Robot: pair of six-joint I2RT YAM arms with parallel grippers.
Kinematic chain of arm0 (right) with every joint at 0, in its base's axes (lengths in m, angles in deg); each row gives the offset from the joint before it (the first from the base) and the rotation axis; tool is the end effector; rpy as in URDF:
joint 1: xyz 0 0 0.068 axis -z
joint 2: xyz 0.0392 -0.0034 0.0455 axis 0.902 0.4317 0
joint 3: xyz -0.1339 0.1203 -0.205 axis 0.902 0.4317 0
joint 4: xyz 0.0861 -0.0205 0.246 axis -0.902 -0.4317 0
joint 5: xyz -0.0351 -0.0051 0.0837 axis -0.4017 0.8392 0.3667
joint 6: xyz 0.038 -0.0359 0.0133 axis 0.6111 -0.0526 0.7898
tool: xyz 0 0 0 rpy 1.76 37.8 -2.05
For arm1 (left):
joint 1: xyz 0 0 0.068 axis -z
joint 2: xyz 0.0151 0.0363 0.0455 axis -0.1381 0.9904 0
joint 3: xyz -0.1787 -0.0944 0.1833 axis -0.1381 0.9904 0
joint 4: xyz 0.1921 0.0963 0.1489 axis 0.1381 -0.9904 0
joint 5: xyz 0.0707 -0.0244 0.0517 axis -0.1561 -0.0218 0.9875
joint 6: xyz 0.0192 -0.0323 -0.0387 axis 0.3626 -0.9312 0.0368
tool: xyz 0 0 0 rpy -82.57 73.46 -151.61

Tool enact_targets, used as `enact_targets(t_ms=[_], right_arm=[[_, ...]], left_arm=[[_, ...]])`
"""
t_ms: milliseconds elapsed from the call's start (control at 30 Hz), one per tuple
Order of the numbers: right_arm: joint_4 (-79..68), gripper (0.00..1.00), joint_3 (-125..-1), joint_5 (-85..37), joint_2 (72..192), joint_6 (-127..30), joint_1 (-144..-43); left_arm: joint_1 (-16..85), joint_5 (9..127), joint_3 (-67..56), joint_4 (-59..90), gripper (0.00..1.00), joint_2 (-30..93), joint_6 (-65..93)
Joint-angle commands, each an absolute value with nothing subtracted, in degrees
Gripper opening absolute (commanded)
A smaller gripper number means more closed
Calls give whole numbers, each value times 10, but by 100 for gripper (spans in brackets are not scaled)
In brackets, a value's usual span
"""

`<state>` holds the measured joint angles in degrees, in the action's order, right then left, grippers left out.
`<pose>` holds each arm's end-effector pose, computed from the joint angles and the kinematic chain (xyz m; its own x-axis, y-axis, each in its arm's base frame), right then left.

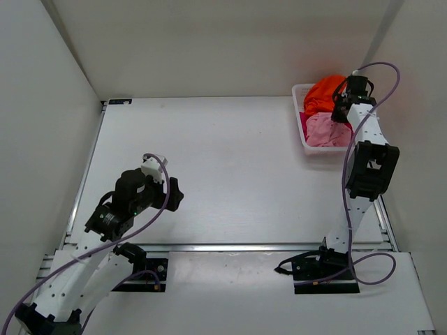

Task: Fold and stack the t-shirts
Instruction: Grab crumpled tshirt from bin with the right arm, then move the tshirt to the center of the board

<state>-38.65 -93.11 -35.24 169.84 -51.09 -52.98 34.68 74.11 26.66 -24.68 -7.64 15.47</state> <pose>0.4648 -0.0963 0.2669 -0.6949 0.2200 -0.6846 0.2920 0.9563 0.0109 0.1229 -0.0637 0.2821 -0.5816 0.1034 -0.8069 0.3874 0.9074 -0.1629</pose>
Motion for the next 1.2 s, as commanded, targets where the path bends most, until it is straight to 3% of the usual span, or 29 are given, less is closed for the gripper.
enact_targets(t_ms=[0,200,333,467,700,1000,1167], right_arm=[[-405,0,-988,-340,1641,-516,-525],[-403,0,-988,-338,1506,-526,-562],[-296,0,-879,-413,1340,-547,-659],[-270,0,-886,-420,1248,-546,-737],[-291,0,-949,-422,1227,-542,-841],[-261,0,-891,-410,1329,-526,-988],[-227,0,-834,-366,1396,-466,-992]], left_arm=[[346,747,271,-238,99,-89,151],[341,740,272,-233,99,-95,153],[343,757,273,-230,99,-112,148],[349,753,275,-229,98,-116,148],[342,764,276,-230,99,-130,138],[327,796,277,-235,98,-140,131],[318,803,277,-234,99,-147,128]])
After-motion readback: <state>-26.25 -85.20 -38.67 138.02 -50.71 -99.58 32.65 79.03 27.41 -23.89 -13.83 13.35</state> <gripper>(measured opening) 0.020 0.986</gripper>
